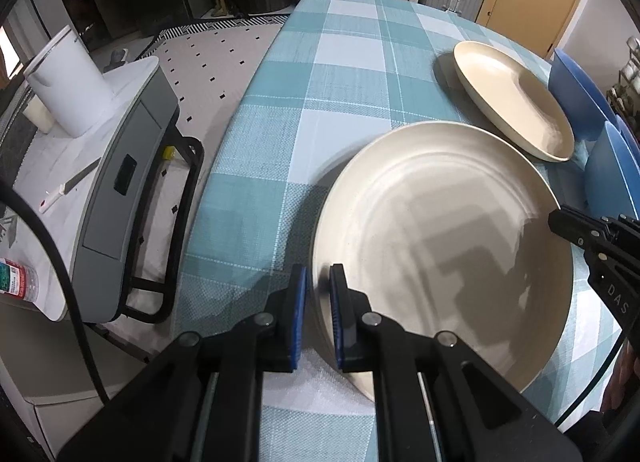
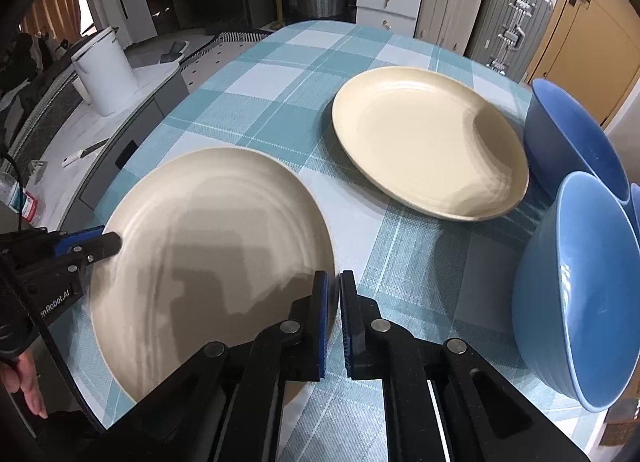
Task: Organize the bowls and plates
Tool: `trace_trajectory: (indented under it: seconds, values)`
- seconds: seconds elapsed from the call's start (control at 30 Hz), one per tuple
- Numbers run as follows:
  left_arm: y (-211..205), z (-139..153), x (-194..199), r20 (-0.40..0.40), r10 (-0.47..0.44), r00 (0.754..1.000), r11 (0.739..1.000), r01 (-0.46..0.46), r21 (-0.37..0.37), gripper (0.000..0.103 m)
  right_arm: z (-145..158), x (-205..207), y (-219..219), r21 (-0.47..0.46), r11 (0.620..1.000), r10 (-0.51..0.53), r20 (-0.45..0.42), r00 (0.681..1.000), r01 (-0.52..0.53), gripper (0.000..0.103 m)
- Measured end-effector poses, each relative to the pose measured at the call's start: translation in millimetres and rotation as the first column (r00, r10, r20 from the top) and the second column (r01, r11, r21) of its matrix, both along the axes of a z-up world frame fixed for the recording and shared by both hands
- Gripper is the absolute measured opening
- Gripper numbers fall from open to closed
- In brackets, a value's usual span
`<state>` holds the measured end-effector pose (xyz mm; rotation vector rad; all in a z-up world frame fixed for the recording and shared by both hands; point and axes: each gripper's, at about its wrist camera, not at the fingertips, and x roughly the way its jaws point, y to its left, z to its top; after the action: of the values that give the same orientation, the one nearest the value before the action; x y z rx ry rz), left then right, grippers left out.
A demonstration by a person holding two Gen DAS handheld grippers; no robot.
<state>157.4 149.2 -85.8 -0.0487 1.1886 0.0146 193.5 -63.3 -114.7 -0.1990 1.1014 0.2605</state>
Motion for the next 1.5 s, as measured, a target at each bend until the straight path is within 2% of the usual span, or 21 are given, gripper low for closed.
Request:
trace_trajectory:
  seconds: [0.27, 0.37, 0.53, 0.8, 1.07, 1.27, 1.3, 1.4, 1.5]
  values:
    - [8.0, 1.8, 3.3, -0.027, 0.022, 0.999, 0.999, -0.023, -0.041, 0.011, 1.4, 5.3, -10.7, 0.056, 0.998, -0.037, -0.037, 0.999, 0.039, 0.01]
    - [12.1, 0.5, 5.6, -0.049, 0.032, 0.998, 0.997, -0.036, -0.068, 0.013, 0.4, 6.7, -13.3, 0.063, 0.997, -0.046, -0.037, 0.998, 0.049, 0.014]
    - [12.1, -0.8, 5.5, -0.048, 0.026, 0.999, 0.997, -0.029, -0.069, 0.019, -2.0, 6.7, -15.9, 0.078, 0.995, -0.061, -0.037, 0.997, 0.064, 0.019]
    - [13.6, -4.4, 6.2, -0.054, 0.031, 0.998, 0.995, -0.036, -0.094, 0.019, -14.2, 7.0, -20.3, 0.175, 0.981, -0.063, -0.102, 0.993, 0.08, 0.019]
    - [15.2, -5.8, 6.4, -0.054, 0.033, 0.998, 0.992, -0.039, -0.116, 0.019, -18.0, 5.6, -13.6, 0.174, 0.982, -0.05, -0.103, 0.993, 0.068, 0.019]
    - [21.4, -6.0, 7.2, -0.06, 0.056, 0.997, 0.986, -0.065, -0.153, 0.021, -12.8, 5.7, -15.4, 0.127, 0.99, -0.056, -0.076, 0.996, 0.065, 0.019]
    - [22.2, -6.1, 7.0, -0.06, 0.059, 0.996, 0.985, -0.068, -0.159, 0.024, -11.6, 5.0, -16.0, 0.121, 0.991, -0.058, -0.067, 0.996, 0.066, 0.019]
    - [25.7, -6.3, 6.8, -0.06, 0.07, 0.996, 0.98, -0.08, -0.18, 0.048, -8.0, 5.2, -17.5, 0.102, 0.993, -0.052, -0.059, 0.997, 0.058, 0.019]
    - [29.3, -7.2, 7.6, -0.071, 0.098, 0.993, 0.972, -0.111, -0.207, 0.048, -3.5, 3.9, -19.2, 0.12, 0.99, -0.062, -0.043, 0.997, 0.067, 0.021]
